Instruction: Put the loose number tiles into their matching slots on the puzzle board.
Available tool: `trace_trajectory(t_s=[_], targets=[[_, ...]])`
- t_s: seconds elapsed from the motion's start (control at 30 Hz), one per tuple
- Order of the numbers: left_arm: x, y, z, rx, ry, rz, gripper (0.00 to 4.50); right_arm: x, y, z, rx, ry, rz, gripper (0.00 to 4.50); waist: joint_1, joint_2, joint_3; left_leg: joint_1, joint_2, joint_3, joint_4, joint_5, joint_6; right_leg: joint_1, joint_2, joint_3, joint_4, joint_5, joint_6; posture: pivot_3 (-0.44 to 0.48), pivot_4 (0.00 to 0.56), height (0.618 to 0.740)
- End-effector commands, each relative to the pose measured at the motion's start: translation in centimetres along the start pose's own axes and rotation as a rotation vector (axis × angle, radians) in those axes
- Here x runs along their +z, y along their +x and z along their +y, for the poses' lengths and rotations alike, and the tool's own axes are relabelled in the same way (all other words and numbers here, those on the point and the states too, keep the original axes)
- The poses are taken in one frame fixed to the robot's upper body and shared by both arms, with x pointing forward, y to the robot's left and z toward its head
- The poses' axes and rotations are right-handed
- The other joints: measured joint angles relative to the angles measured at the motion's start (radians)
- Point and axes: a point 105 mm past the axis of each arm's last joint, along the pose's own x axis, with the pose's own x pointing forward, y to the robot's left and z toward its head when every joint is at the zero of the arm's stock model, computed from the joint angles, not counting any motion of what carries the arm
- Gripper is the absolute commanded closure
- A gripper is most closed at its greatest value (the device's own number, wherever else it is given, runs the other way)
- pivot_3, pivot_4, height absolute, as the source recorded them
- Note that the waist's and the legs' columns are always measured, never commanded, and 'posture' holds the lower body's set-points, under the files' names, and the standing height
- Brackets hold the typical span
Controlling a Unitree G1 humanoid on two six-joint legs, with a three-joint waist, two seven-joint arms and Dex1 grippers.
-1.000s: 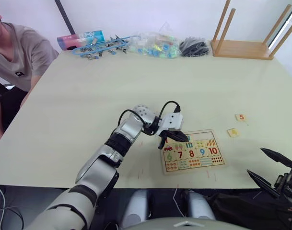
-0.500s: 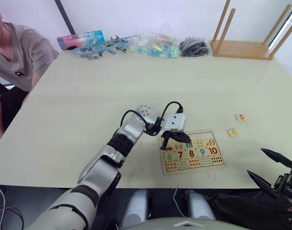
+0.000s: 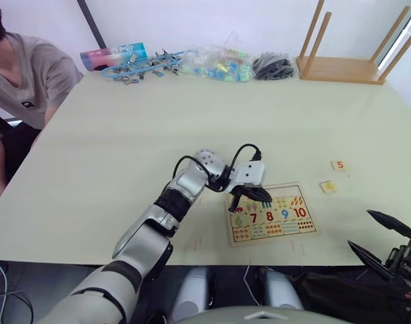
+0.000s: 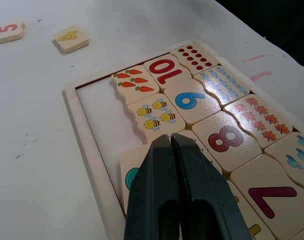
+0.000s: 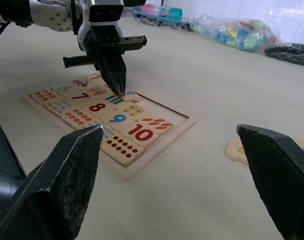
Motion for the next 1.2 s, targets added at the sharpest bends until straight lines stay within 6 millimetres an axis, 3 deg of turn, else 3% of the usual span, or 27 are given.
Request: trace_trajectory(t_s=[0.03, 1.2], targets=[[0.84, -0.04, 0.68, 0.021, 0.032, -0.011, 4.42, 0.42, -0.13, -0.11, -0.008, -0.024, -0.014, 0.0, 0.0, 0.0, 0.0, 0.0, 0.0, 0.0, 0.0, 0.0, 0.0, 0.0, 0.0, 0.0, 0.0, 0.0, 0.0, 0.0, 0.15, 0.74], [0.0, -0.02, 1.11, 0.075, -0.014, 0.01, 4.42, 0.3, -0.15, -0.17, 0.002, -0.027, -0.005, 0.0, 0.0, 0.0, 0.0, 0.0, 0.0, 0.0, 0.0, 0.0, 0.0, 0.0, 0.0, 0.0, 0.0, 0.0, 0.0, 0.0, 0.15, 0.74]])
